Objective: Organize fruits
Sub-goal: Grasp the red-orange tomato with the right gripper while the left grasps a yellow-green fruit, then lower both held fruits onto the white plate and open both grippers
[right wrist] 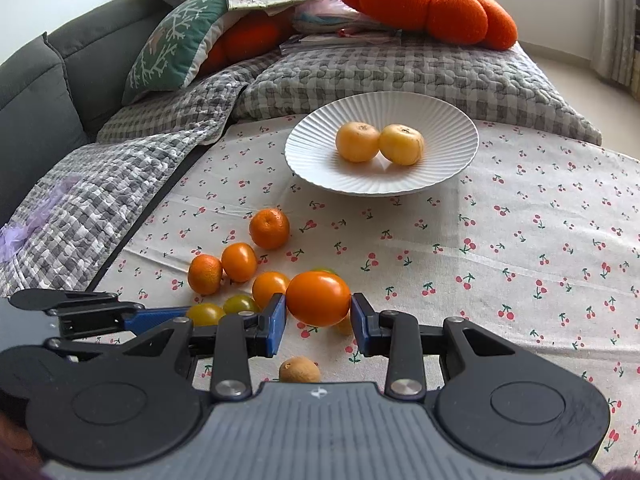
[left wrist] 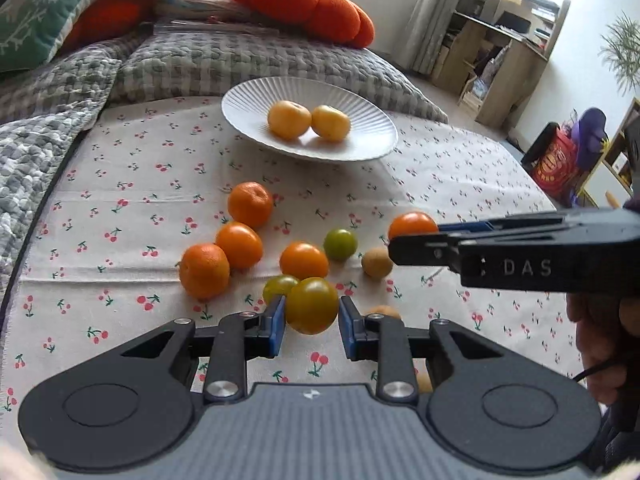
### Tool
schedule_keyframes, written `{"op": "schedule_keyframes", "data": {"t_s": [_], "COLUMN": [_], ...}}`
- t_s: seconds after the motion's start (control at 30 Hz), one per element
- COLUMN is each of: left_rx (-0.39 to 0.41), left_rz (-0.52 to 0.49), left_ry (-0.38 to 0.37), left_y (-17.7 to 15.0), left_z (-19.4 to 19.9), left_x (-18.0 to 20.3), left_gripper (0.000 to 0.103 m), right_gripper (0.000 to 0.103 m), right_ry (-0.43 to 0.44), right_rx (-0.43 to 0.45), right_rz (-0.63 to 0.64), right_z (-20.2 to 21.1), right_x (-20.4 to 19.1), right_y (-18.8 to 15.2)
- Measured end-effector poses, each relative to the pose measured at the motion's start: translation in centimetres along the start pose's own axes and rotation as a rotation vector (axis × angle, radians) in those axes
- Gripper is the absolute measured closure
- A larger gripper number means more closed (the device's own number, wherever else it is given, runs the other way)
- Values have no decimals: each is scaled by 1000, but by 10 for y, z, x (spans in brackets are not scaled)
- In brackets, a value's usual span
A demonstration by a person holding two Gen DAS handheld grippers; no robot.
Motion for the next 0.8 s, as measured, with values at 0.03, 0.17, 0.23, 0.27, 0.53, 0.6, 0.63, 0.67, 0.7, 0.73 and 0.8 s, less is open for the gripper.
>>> {"op": "schedule_keyframes", "data": {"t_s": [0.03,0.17,0.23,0.27,0.53,0.6,0.63,0.67,0.7,0.73,0.8], "left_rx": [4,26,39,46,87,97,100,104,109,114,122], "left_rz": [4,23,33,35,55,53,54,53,51,49,39], "left_ry": [3,10,10,11,31,35,35,34,34,35,39], "left_y": [1,7,10,12,28,32,35,37,41,44,50], "left_z": [1,4,6,7,7,7,6,6,5,4,1], "left_x": [-1,-6,-8,-9,-14,-15,-15,-16,-16,-17,-17], "left_gripper": [81,81,81,81,81,81,81,81,81,81,81], "right_gripper": [72,72,72,72,72,72,72,72,72,72,72], "right_ry": [0,-1,-2,-3,-10,-13,-14,-15,-16,-16,-25], "right_rx": [3,14,18,19,32,36,38,42,46,49,56], "right_rz": [-2,-12,-13,-14,-23,-23,-23,-25,-28,-32,-34], "right_z": [1,4,5,5,7,8,8,8,9,9,9], "right_x": [1,3,4,5,12,15,17,19,21,24,29], "right_y": [1,4,6,7,18,21,23,25,28,30,35]}}
Point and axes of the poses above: each gripper's, at about its wrist camera, not at the fingertips, and z roughly against the way its jaws point, x to its right, y to its top, the point moved 3 cm from there along -z, roughly the way its jaws point, and after that the axes turned 2 degrees about -x, right-handed, at the moved point
